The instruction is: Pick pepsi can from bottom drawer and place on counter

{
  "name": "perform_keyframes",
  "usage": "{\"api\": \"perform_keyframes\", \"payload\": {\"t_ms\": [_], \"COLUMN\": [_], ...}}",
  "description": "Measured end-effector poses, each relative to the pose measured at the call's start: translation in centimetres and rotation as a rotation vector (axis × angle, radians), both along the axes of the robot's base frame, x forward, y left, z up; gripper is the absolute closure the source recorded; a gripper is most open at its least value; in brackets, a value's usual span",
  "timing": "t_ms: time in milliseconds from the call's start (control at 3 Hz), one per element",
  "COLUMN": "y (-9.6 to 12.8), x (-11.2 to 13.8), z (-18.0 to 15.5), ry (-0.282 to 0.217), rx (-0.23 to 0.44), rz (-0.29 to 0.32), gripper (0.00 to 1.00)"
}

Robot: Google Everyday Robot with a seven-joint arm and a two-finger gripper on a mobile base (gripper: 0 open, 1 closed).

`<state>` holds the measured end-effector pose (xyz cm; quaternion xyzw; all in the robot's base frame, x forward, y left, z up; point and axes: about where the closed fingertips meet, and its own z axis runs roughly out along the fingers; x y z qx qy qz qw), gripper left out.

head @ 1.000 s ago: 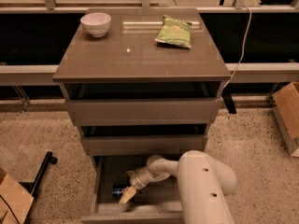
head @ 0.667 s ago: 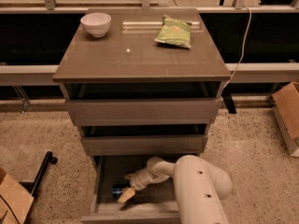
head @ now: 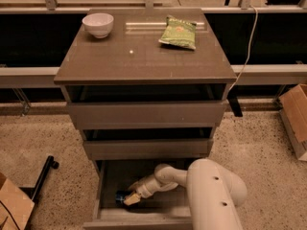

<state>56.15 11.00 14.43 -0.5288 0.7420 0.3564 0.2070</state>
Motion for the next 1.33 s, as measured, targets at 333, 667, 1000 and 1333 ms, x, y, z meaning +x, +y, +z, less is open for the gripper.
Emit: {"api": "perform_keyframes", "payload": {"t_ms": [333,667,1000,1333], "y": [-1.5,-3.5,-4.7,-6.0], "x": [-0.1,-1.4,-5.0,-9.2], "z": [2.7,11.3,19.1,27.3], "ry": [-0.043,-0.130,-0.169,-0.233], "rx": [-0.018,-0.023,0.012,0.053], "rz": [-0.033,-0.011,0.074,0.178], "gripper": [0.89,1.00,1.00,1.00]}}
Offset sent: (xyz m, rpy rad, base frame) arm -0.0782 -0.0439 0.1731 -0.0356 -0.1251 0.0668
